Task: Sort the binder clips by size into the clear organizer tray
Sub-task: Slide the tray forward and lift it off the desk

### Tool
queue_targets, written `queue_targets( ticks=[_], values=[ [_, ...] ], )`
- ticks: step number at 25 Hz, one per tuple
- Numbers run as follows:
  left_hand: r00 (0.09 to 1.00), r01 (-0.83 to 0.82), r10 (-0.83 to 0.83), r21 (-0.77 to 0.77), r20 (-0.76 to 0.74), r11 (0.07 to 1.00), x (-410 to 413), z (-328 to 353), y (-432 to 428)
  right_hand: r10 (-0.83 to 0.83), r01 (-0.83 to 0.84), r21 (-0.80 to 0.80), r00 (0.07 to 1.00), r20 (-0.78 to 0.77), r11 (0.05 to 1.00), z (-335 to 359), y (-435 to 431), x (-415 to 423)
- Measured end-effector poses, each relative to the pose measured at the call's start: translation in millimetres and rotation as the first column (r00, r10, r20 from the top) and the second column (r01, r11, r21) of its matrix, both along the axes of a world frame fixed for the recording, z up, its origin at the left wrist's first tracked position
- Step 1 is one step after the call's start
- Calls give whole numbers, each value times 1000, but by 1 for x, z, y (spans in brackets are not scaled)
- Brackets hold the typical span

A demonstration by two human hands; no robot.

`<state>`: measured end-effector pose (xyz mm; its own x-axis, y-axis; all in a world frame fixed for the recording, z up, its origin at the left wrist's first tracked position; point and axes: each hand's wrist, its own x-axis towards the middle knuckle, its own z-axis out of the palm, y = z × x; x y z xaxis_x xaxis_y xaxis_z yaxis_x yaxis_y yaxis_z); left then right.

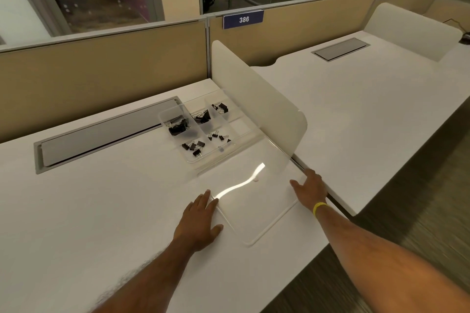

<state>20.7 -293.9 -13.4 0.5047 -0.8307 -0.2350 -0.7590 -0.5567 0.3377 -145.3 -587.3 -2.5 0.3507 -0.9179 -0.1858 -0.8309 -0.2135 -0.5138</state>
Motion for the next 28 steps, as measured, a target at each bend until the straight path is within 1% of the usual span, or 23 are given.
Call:
queue_targets(
  ticks=[2, 4, 7, 9, 11, 13, 15, 17, 19, 21, 24, 26, 28],
  values=[
    [998, -29, 26, -56, -52, 998, 3, -2, 1, -33, 33, -57, 999, 9, 998, -1, -4, -1],
    [995, -53, 44, -97, -94, 994, 7, -3, 3, -52, 58, -85, 996, 67, 995, -1, -5, -3],
    [996, -31, 20, -132, -87, 991, 10, -4, 10, -104, 102, 21, 962, 253, 995, 4, -5, -7],
    [998, -9, -3, -163, -71, 987, 13, -5, 16, -154, 125, 106, 930, 335, 986, 3, -5, -8],
    [998, 15, -25, -181, -54, 983, 17, -4, 21, -230, 143, 233, 886, 402, 962, 5, -3, -9],
    [998, 46, -53, -166, -35, 985, 21, -3, 27, -279, 139, 322, 851, 444, 936, 9, 1, -11],
    [997, 76, -79, -150, -11, 986, 22, -1, 35, -273, 105, 358, 846, 458, 928, 14, 7, -16],
    [990, 123, -110, -170, 85, 978, 23, 3, 43, -281, 83, 399, 838, 468, 913, 19, 13, -21],
    [965, 181, -124, -245, 230, 953, 24, 11, 49, -314, 67, 465, 821, 476, 883, 23, 16, -26],
    [948, 213, -105, -354, 302, 910, 26, 20, 53, -349, 23, 556, 799, 489, 831, 31, 19, -31],
    [940, 241, -71, -501, 334, 831, 32, 37, 55, -420, -1, 637, 750, 511, 771, 50, 24, -30],
    [933, 247, -36, -564, 358, 788, 35, 51, 57, -435, -6, 636, 724, 535, 772, 65, 27, -25],
    [929, 225, 34, -634, 370, 740, 38, 65, 59, -429, -14, 619, 709, 560, 785, 76, 32, -17]
  ],
)
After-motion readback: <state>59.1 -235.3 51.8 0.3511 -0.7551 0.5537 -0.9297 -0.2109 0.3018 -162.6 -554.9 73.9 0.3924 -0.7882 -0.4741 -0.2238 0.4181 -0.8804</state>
